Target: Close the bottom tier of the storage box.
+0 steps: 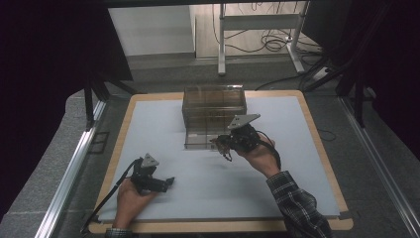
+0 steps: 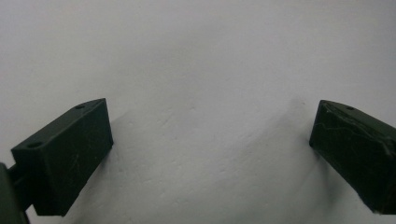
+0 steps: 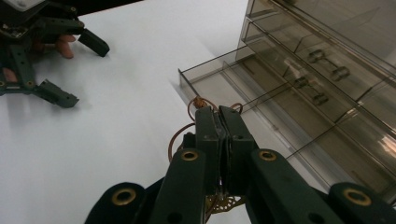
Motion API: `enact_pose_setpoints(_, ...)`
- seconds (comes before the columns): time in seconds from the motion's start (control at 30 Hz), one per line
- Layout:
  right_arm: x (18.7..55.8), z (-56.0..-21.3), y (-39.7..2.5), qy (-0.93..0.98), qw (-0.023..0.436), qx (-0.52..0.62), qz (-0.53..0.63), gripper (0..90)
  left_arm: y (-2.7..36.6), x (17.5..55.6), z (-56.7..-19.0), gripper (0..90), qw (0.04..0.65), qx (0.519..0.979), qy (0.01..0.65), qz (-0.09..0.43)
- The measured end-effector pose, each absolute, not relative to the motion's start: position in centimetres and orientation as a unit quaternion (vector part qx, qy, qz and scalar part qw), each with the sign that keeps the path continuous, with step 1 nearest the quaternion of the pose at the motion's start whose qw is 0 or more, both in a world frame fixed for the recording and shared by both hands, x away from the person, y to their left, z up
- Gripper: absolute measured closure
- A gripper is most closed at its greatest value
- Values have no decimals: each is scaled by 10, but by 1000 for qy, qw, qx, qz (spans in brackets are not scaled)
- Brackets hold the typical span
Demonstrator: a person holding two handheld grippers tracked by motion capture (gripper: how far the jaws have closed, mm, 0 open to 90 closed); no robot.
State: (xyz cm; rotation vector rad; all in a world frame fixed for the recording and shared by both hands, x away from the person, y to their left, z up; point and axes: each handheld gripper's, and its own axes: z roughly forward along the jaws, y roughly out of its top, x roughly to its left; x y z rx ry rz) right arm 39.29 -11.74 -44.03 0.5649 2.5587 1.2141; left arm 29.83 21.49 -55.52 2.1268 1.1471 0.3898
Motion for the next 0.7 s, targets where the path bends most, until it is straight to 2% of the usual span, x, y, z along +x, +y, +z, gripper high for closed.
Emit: enact_pose_setpoints(0.7, 412, -435, -112, 872, 140, 207, 420, 865, 215, 298, -555, 0, 340, 817, 441, 150)
